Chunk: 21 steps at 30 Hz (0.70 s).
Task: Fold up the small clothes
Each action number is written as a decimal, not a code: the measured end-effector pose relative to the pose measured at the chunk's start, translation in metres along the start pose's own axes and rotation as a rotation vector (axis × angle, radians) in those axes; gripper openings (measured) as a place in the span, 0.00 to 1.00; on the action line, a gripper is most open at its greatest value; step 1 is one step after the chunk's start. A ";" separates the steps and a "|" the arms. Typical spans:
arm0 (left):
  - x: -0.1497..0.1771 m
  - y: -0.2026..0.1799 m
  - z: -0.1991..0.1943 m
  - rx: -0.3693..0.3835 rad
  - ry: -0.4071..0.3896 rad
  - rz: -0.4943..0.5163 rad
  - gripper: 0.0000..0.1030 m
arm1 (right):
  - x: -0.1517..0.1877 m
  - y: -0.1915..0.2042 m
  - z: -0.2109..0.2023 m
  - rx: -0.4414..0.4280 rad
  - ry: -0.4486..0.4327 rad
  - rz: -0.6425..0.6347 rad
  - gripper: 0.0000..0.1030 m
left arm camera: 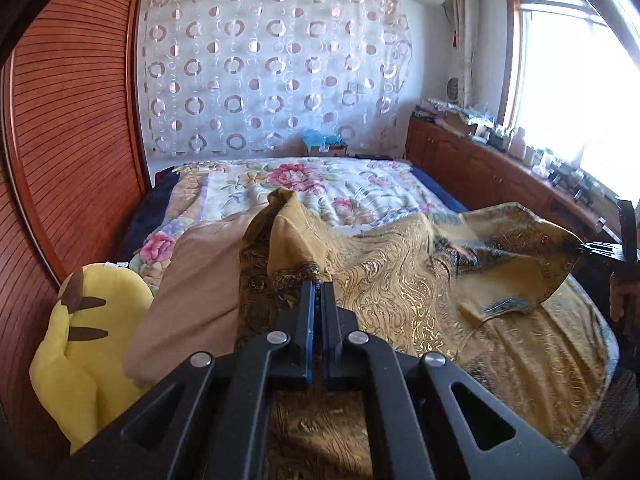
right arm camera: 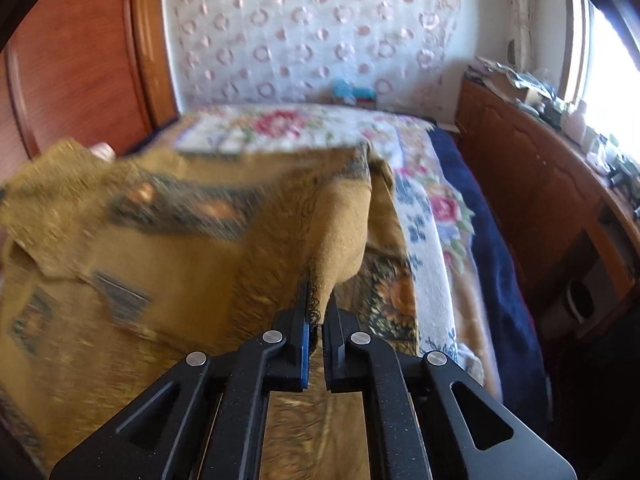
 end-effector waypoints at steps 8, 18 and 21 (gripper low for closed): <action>0.035 0.005 -0.032 0.031 -0.013 -0.026 0.00 | 0.012 0.001 -0.076 -0.070 -0.078 -0.013 0.02; 0.089 0.010 -0.066 0.053 0.003 -0.075 0.00 | 0.089 -0.008 -0.124 -0.084 -0.034 0.031 0.02; 0.102 0.010 -0.061 0.048 0.034 -0.075 0.00 | 0.106 -0.009 -0.127 -0.082 -0.019 0.041 0.02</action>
Point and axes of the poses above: each gripper's, at about its wrist camera, not at the fingertips, and z roughly the way its jaws point, y to its left, x to its underside, the point moved 6 cm from there along z, roughly the way its jaws point, and after that the axes turned 10 degrees about y, right-handed, at the moved point
